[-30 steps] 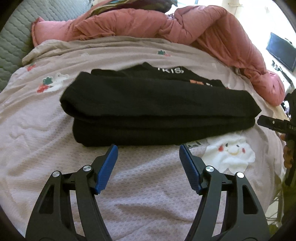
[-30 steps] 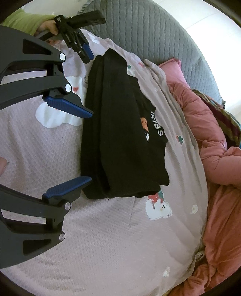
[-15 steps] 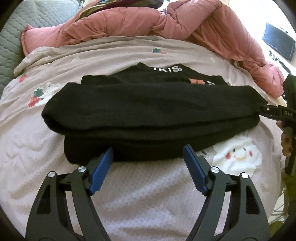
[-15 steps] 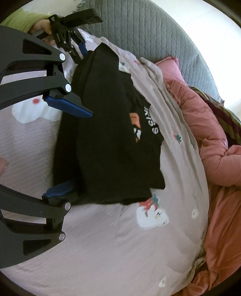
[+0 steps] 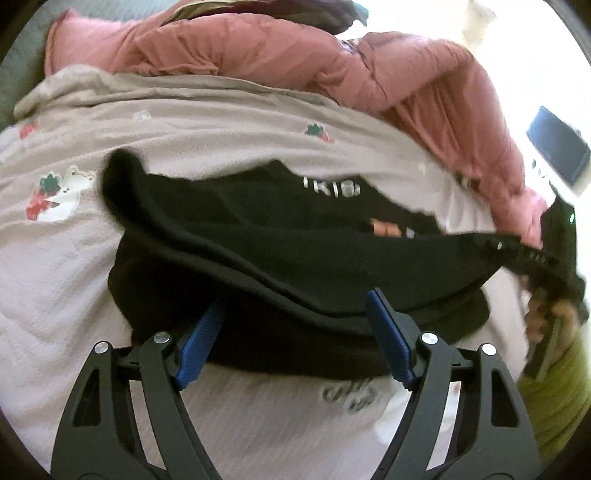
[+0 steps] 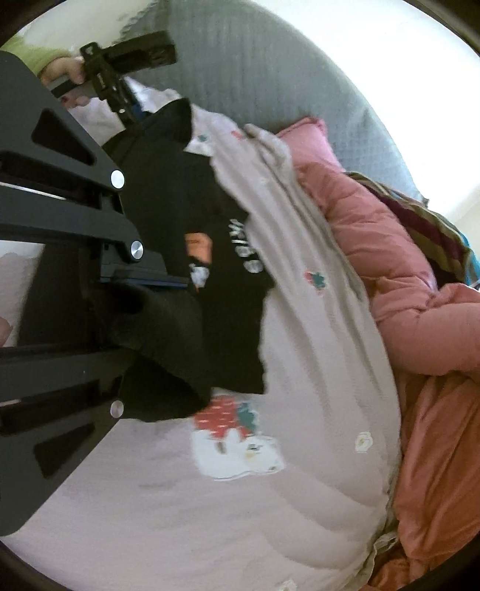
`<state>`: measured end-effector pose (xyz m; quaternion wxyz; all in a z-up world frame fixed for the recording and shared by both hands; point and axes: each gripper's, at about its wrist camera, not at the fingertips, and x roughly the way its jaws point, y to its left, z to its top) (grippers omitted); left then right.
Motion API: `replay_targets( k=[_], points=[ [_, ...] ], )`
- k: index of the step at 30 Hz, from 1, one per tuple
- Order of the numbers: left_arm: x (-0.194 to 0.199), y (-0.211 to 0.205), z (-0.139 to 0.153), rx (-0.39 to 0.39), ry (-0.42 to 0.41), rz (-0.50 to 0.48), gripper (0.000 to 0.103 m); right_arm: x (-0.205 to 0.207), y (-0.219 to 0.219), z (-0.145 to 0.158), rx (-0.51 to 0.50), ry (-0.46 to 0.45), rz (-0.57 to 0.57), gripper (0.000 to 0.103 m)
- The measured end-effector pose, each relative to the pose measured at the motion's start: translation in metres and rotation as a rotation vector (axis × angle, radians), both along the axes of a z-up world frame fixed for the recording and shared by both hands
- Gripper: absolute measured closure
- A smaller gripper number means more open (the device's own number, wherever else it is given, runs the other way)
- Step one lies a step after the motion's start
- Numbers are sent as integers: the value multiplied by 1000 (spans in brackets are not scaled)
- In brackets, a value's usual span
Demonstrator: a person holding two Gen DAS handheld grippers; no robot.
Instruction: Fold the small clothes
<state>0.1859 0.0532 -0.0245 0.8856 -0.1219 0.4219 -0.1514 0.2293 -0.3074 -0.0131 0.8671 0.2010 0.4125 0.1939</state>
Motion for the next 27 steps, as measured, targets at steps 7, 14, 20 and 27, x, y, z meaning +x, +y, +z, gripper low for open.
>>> replay_targets(
  k=[7,14,20,27],
  points=[
    [34,11,11,-116,11,95,34,48,-13,-9,109,90,-64,89],
    [49,36,14,-157,-5,218,34,71,-26,-12,126,88,-145,66],
    [33,76,16,-145,-56,300,34,66,-30,8,27,-3,-175,54],
    [39,90,19,102,-70,210,34,19,-11,32,-144,-180,-120,35]
  ],
)
